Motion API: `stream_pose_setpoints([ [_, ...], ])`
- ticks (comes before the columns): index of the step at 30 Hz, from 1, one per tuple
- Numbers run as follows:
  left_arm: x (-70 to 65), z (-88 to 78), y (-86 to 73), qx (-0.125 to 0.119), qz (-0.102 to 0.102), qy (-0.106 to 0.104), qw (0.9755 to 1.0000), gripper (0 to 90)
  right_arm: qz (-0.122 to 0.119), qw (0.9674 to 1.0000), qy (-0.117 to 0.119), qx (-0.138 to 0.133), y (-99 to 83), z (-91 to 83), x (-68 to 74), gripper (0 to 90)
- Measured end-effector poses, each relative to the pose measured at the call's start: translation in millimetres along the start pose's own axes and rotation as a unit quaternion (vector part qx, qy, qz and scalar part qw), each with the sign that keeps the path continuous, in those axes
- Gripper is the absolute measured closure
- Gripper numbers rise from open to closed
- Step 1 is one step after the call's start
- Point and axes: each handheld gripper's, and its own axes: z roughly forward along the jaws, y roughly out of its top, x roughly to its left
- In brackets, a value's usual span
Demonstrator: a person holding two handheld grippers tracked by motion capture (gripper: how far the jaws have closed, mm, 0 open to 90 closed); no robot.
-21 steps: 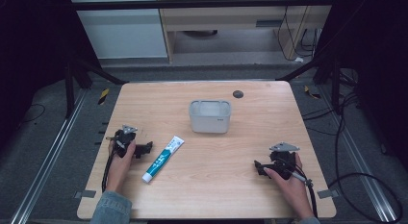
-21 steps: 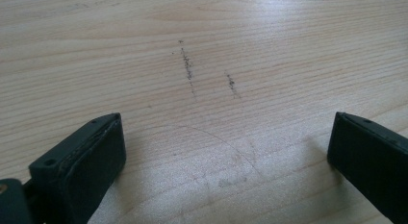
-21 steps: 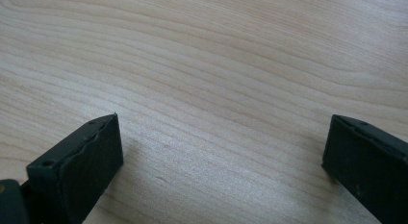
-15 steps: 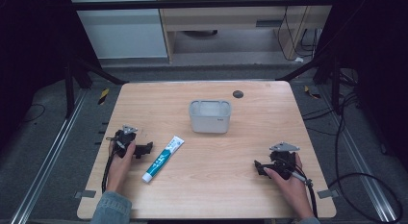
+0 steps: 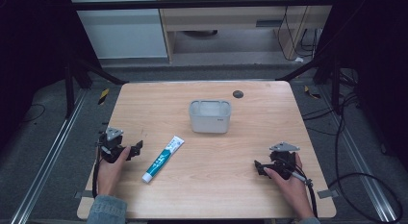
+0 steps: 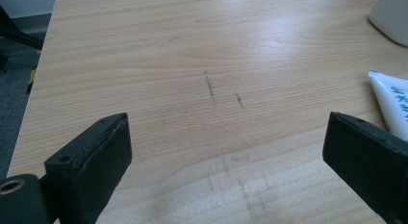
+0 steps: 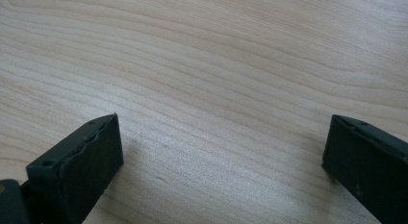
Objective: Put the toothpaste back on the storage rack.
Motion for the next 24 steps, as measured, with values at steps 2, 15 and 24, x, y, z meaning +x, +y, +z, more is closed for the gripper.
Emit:
stream_pose_setpoints([
  [2, -0.4, -1.5, 0.6, 0.0, 0.0, 0.0, 1.0, 3.3, 0.0, 1.0, 0.0, 0.0, 0.0, 0.0, 0.0, 0.6],
  [15, -39.7, -17.3, 13.9, 0.042, 0.063, -0.011, 0.9971, 3.8, 0.0, 1.0, 0.0, 0.0, 0.0, 0.0, -0.1, 0.6],
  [24, -61.1, -22.0, 19.2, 0.071, 0.091, -0.024, 0.9931, 4.1, 0.0, 1.0, 0.0, 0.0, 0.0, 0.0, 0.0, 0.6],
])
